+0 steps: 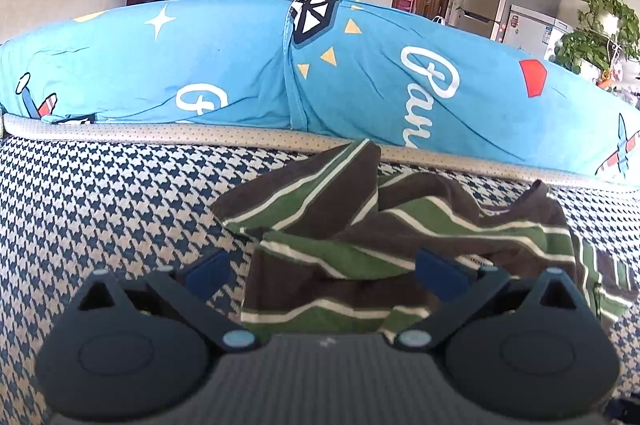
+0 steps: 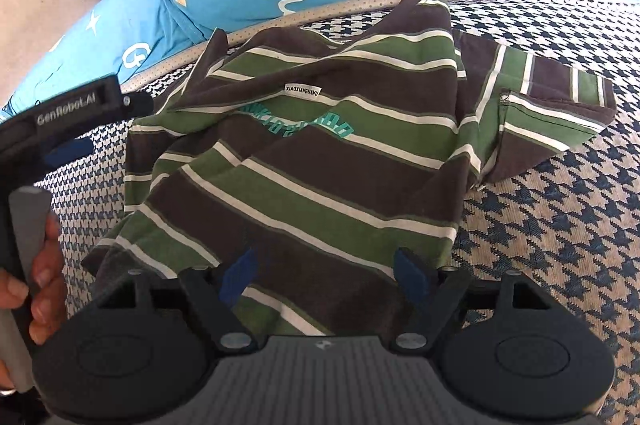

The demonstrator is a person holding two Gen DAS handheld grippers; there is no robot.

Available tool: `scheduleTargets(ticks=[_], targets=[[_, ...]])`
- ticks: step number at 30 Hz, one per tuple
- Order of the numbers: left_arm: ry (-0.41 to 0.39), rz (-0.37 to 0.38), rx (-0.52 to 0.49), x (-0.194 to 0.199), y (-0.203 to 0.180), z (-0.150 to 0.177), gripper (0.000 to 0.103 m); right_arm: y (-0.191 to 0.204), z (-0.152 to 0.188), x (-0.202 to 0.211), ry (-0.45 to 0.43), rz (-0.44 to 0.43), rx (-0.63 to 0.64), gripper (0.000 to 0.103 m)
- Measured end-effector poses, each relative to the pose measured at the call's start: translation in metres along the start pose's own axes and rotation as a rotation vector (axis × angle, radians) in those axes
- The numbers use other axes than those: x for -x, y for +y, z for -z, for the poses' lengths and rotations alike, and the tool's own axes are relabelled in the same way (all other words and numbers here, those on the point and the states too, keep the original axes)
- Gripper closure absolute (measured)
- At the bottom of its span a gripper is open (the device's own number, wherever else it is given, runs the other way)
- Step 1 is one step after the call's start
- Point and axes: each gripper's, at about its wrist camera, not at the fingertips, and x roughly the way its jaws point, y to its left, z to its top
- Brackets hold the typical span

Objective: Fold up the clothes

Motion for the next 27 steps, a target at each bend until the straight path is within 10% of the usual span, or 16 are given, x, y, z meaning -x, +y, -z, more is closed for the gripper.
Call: scheduleTargets(ticks=[27], targets=[[0.029, -0.048, -0.033, -0.095, -0.023, -0.054, 0.001, -0.002, 0.002, -0.012, 0.030, -0.046, 0.017, 0.006]])
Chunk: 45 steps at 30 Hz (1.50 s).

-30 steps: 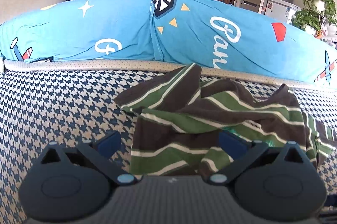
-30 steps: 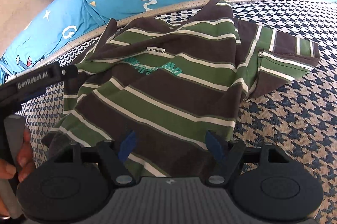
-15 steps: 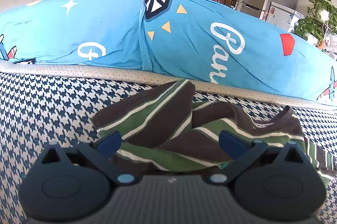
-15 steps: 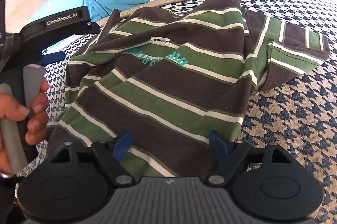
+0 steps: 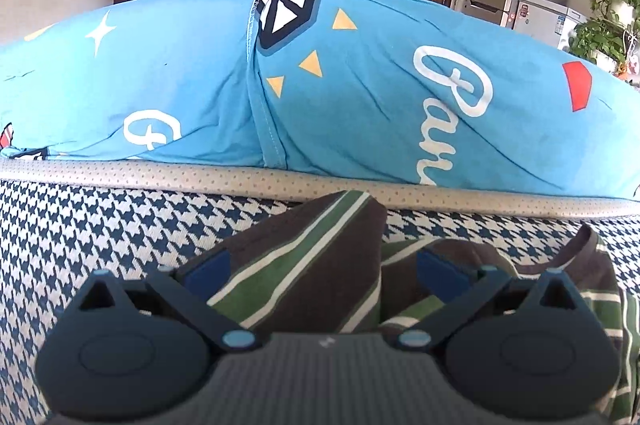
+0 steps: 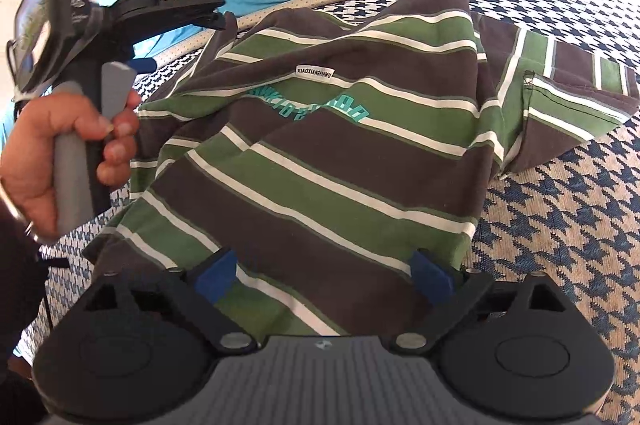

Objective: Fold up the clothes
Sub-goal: 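Grasp the shirt hem with the left gripper while the right gripper presses the shirt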

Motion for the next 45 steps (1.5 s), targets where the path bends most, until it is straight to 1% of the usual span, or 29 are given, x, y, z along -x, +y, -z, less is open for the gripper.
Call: scheduleTargets(ticks=[2, 6, 11, 13, 14, 15, 16, 18, 20, 21, 22, 23, 25, 26, 27, 30, 33, 36, 38, 40, 42, 43, 44, 45], targets=[[0.002, -0.011, 0.002, -0.007, 0.000, -0.001, 0.001, 0.000, 0.000, -0.001, 0.000, -0.002, 0.005, 0.004], [0.014, -0.016, 0.007, -0.020, 0.002, -0.001, 0.009, 0.003, 0.000, -0.004, 0.000, 0.001, 0.020, 0.001], [0.032, -0.013, -0.014, -0.034, -0.001, 0.002, 0.009, 0.006, 0.001, -0.006, -0.003, 0.010, 0.034, 0.000], [0.042, -0.018, -0.010, -0.039, -0.001, 0.003, 0.014, 0.006, 0.001, -0.006, -0.005, 0.014, 0.038, 0.000], [0.049, -0.018, -0.005, -0.041, 0.000, 0.004, 0.020, 0.006, 0.001, -0.006, -0.007, 0.015, 0.040, 0.000], [0.055, -0.015, 0.001, -0.044, 0.001, 0.004, 0.024, 0.005, 0.001, -0.006, -0.009, 0.015, 0.040, 0.000], [0.051, -0.013, -0.002, -0.043, 0.001, 0.005, 0.031, 0.005, 0.001, -0.007, -0.011, 0.016, 0.041, 0.000], [0.043, -0.009, -0.007, -0.043, 0.000, 0.007, 0.037, 0.006, 0.001, -0.007, -0.013, 0.018, 0.044, 0.000], [0.034, -0.001, -0.011, -0.041, 0.000, 0.007, 0.052, 0.007, 0.002, -0.007, -0.015, 0.023, 0.050, 0.000], [0.028, -0.002, -0.011, -0.039, -0.001, 0.007, 0.057, 0.007, 0.002, -0.007, -0.016, 0.025, 0.053, 0.000], [0.022, -0.003, -0.011, -0.037, -0.001, 0.007, 0.066, 0.008, 0.002, -0.008, -0.017, 0.028, 0.056, 0.000], [0.014, -0.013, -0.018, -0.035, -0.002, 0.007, 0.073, 0.008, 0.002, -0.008, -0.019, 0.030, 0.057, 0.000], [-0.012, -0.039, -0.032, -0.030, -0.004, 0.006, 0.079, 0.009, 0.002, -0.009, -0.021, 0.033, 0.058, 0.000], [-0.029, -0.057, -0.041, -0.026, -0.004, 0.005, 0.084, 0.009, 0.002, -0.009, -0.021, 0.035, 0.058, 0.000], [-0.050, -0.086, -0.055, -0.022, -0.003, 0.004, 0.086, 0.010, 0.002, -0.009, -0.021, 0.036, 0.058, 0.000], [-0.117, -0.173, -0.067, -0.009, 0.008, -0.001, 0.086, 0.010, 0.001, -0.009, -0.021, 0.038, 0.057, 0.000], [-0.143, -0.250, -0.047, 0.001, 0.030, -0.005, 0.086, 0.010, 0.000, -0.009, -0.021, 0.039, 0.052, 0.000], [-0.096, -0.221, 0.008, 0.004, 0.058, -0.009, 0.086, 0.011, 0.000, -0.009, -0.021, 0.045, 0.045, 0.000], [-0.052, -0.156, 0.069, 0.006, 0.071, -0.011, 0.085, 0.013, -0.001, -0.010, -0.020, 0.054, 0.046, 0.000], [-0.043, -0.104, 0.087, 0.010, 0.073, -0.010, 0.083, 0.015, -0.001, -0.011, -0.021, 0.062, 0.051, 0.000], [-0.041, -0.054, 0.087, 0.013, 0.069, -0.008, 0.073, 0.016, 0.000, -0.012, -0.024, 0.070, 0.058, 0.000], [-0.039, -0.035, 0.077, 0.013, 0.064, -0.007, 0.070, 0.017, 0.000, -0.012, -0.025, 0.073, 0.062, 0.000], [-0.038, -0.016, 0.068, 0.013, 0.059, -0.007, 0.065, 0.017, 0.000, -0.013, -0.026, 0.076, 0.065, 0.000], [-0.034, 0.003, 0.063, 0.012, 0.055, -0.007, 0.062, 0.018, 0.001, -0.013, -0.026, 0.078, 0.071, 0.000]])
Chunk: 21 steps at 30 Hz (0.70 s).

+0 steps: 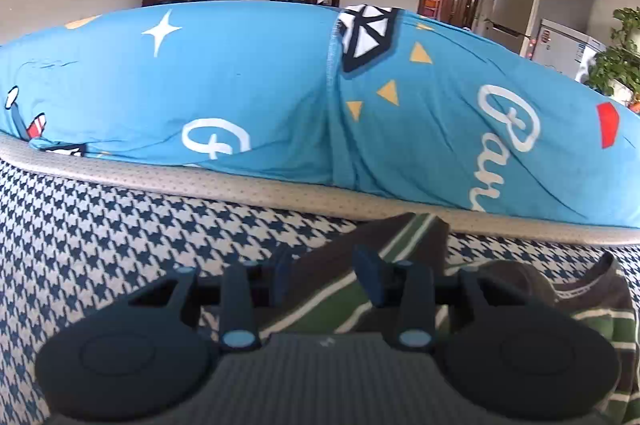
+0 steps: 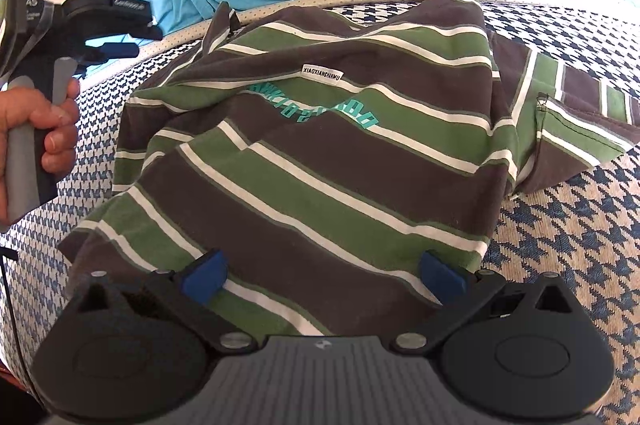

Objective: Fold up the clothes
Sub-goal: 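Grasp the shirt hem with the left gripper while the right gripper presses the shirt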

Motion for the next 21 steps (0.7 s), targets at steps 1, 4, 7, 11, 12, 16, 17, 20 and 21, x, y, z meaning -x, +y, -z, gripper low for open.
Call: scheduleTargets(ticks=[1, 4, 7, 11, 12, 16, 17, 20, 21], targets=[[0.005, 0.018, 0.001, -0.002, -0.005, 0.001, 0.057, 0.000, 0.000, 0.000, -0.001, 0.001, 0.005, 0.000], [0.018, 0.057, -0.009, -0.007, -0.021, 0.004, 0.046, 0.000, 0.000, 0.000, -0.002, -0.002, 0.010, 0.000], [0.034, 0.071, -0.049, -0.016, -0.035, 0.007, 0.041, -0.001, 0.000, 0.000, -0.001, -0.007, 0.012, 0.000], [0.050, 0.055, -0.091, -0.029, -0.049, 0.013, 0.040, -0.002, 0.000, 0.000, -0.001, -0.014, 0.014, 0.000], [0.051, 0.042, -0.100, -0.033, -0.051, 0.014, 0.040, -0.002, 0.001, 0.000, -0.001, -0.016, 0.015, 0.000], [0.067, 0.005, -0.113, -0.045, -0.051, 0.019, 0.065, -0.002, 0.001, 0.001, -0.002, -0.019, 0.018, 0.000], [0.075, 0.015, -0.107, -0.046, -0.050, 0.019, 0.073, -0.002, 0.001, 0.001, -0.002, -0.019, 0.020, 0.000], [0.044, 0.011, -0.115, -0.042, -0.049, 0.020, 0.087, -0.002, 0.001, 0.000, -0.002, -0.017, 0.023, 0.000], [0.037, 0.005, -0.120, -0.040, -0.050, 0.021, 0.091, -0.002, 0.001, 0.000, -0.003, -0.016, 0.023, 0.000]])
